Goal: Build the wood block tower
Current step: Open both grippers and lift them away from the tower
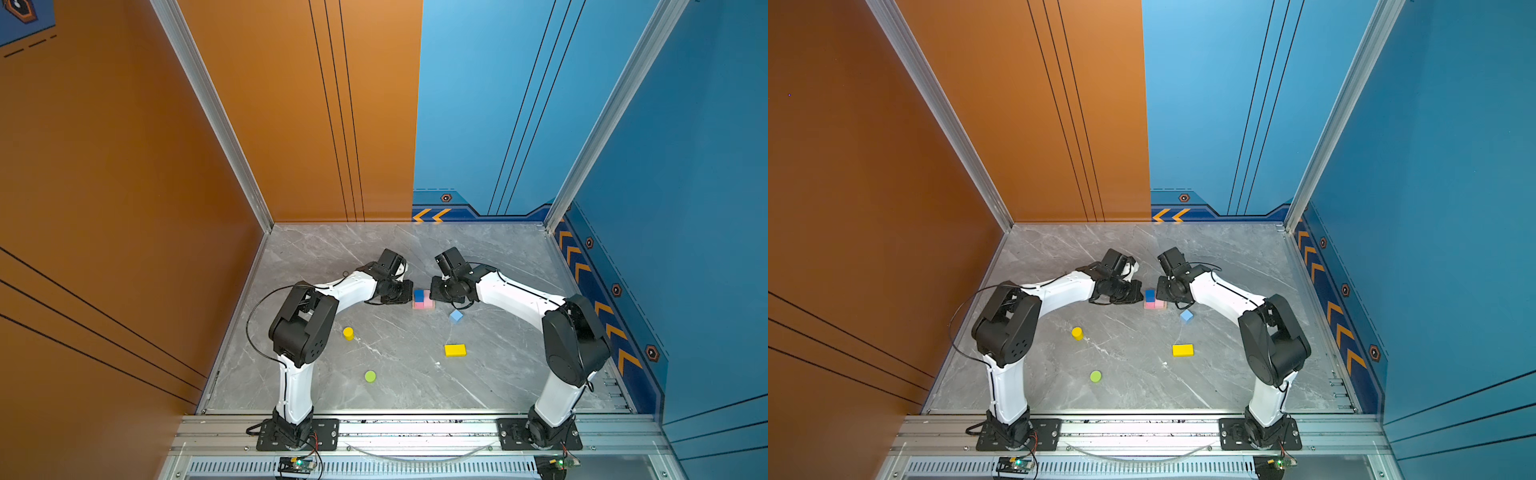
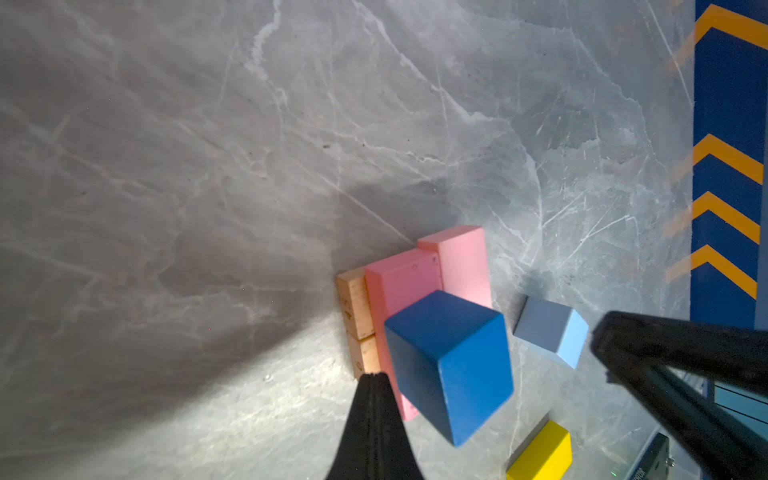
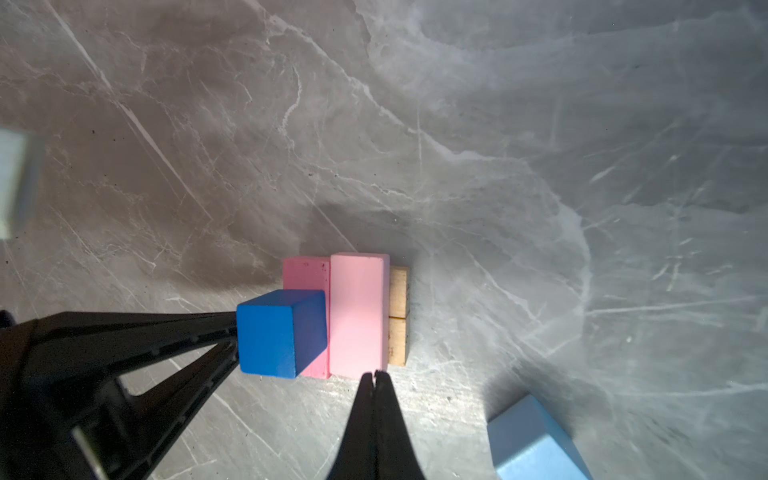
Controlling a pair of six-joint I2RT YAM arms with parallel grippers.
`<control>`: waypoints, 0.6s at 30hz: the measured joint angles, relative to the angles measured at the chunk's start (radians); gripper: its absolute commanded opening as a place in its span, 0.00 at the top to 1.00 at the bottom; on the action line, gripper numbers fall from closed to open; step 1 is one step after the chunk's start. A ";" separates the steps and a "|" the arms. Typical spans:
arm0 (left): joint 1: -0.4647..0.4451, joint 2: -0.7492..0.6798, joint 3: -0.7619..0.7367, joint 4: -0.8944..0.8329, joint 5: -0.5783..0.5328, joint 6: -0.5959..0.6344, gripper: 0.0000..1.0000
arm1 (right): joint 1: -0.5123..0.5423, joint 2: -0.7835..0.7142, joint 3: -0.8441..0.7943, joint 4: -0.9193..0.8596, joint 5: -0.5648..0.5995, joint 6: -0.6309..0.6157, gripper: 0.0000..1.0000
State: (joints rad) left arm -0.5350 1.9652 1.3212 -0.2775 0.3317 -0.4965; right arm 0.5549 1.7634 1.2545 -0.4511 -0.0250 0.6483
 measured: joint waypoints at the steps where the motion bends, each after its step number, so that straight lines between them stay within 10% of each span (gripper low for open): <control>1: 0.000 -0.008 0.000 -0.010 -0.010 0.002 1.00 | 0.000 -0.018 -0.011 0.002 0.004 0.000 0.96; 11: -0.039 -0.250 0.000 -0.100 -0.129 0.009 0.99 | -0.027 -0.194 -0.151 0.035 0.028 -0.001 0.91; 18: -0.150 -0.322 0.024 -0.195 -0.226 0.033 0.75 | -0.065 -0.358 -0.273 0.073 0.029 -0.002 0.85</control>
State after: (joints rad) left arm -0.6846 1.6432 1.3449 -0.4725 0.1059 -0.4633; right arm 0.4896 1.4055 0.9817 -0.3779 0.0040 0.6468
